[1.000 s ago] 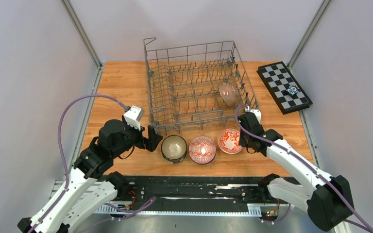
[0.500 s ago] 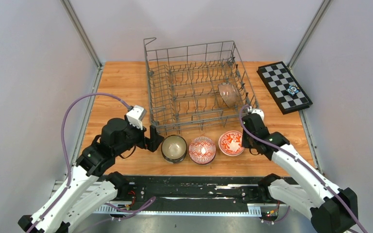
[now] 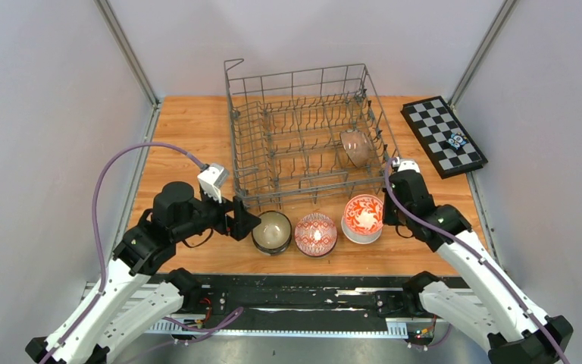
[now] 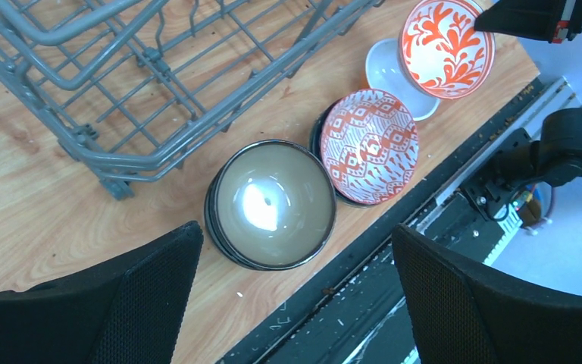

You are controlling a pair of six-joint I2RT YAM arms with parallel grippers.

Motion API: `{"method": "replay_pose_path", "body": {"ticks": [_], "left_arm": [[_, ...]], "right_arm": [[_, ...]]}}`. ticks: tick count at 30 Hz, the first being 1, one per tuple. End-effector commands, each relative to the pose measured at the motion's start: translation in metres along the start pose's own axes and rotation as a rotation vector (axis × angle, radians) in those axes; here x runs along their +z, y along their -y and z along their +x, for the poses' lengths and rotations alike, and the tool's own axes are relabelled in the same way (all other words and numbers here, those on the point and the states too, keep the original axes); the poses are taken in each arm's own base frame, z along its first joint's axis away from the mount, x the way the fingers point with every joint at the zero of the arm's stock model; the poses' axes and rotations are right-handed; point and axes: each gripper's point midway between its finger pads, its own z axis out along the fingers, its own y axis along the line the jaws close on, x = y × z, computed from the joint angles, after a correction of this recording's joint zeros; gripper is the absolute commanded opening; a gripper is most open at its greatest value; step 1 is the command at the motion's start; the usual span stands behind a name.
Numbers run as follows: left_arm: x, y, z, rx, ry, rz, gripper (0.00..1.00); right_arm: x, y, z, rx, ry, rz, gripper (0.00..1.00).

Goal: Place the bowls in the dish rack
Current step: Pick up the bowl from the center of the board.

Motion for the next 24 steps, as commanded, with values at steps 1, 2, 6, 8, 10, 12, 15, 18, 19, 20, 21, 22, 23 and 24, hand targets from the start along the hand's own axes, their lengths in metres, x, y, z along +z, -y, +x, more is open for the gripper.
{"method": "replay_pose_path", "body": {"ticks": [1,2,6,8,10,12,15,18,19,20,21,22,23,24], "left_arm": [[-0.003,0.014,-0.001,-0.047,-0.014,0.055,0.95],[-0.004,0.015,-0.002,-0.054,-0.010,0.056,0.95],[-0.005,0.025,-0.009,-0.081,0.011,0.085,0.94],[-0.003,0.029,-0.008,-0.092,0.008,0.098,0.94],[0.001,0.035,-0.006,-0.105,0.001,0.113,0.93],[0.005,0.040,-0.003,-0.119,-0.008,0.119,0.93],[0.011,0.046,-0.001,-0.123,-0.016,0.109,0.93],[0.017,0.056,0.001,-0.122,-0.020,0.107,0.92],[0.019,0.057,0.003,-0.119,-0.024,0.098,0.92],[0.021,0.061,0.006,-0.119,-0.036,0.102,0.92],[0.024,0.059,0.008,-0.124,-0.037,0.081,0.92],[0.028,0.060,0.012,-0.129,-0.040,0.073,0.91],[0.031,0.062,0.015,-0.137,-0.043,0.069,0.91],[0.034,0.064,0.018,-0.147,-0.040,0.066,0.91]], "right_arm": [[-0.019,-0.013,-0.015,-0.032,0.030,-0.068,0.03],[-0.023,-0.017,-0.018,-0.041,0.033,-0.079,0.03],[-0.040,-0.028,-0.029,-0.083,0.064,-0.101,0.03],[-0.048,-0.036,-0.033,-0.098,0.074,-0.126,0.03],[-0.053,-0.045,-0.036,-0.116,0.081,-0.141,0.03],[-0.056,-0.053,-0.037,-0.134,0.092,-0.147,0.03],[-0.057,-0.069,-0.034,-0.172,0.092,-0.158,0.03],[-0.058,-0.091,-0.032,-0.192,0.101,-0.190,0.03],[-0.058,-0.098,-0.032,-0.198,0.103,-0.202,0.03],[-0.059,-0.105,-0.031,-0.209,0.102,-0.211,0.03],[-0.060,-0.112,-0.031,-0.218,0.108,-0.218,0.03],[-0.061,-0.118,-0.031,-0.227,0.112,-0.226,0.03],[-0.062,-0.124,-0.032,-0.232,0.116,-0.234,0.03],[-0.063,-0.130,-0.031,-0.236,0.117,-0.246,0.03]]}}
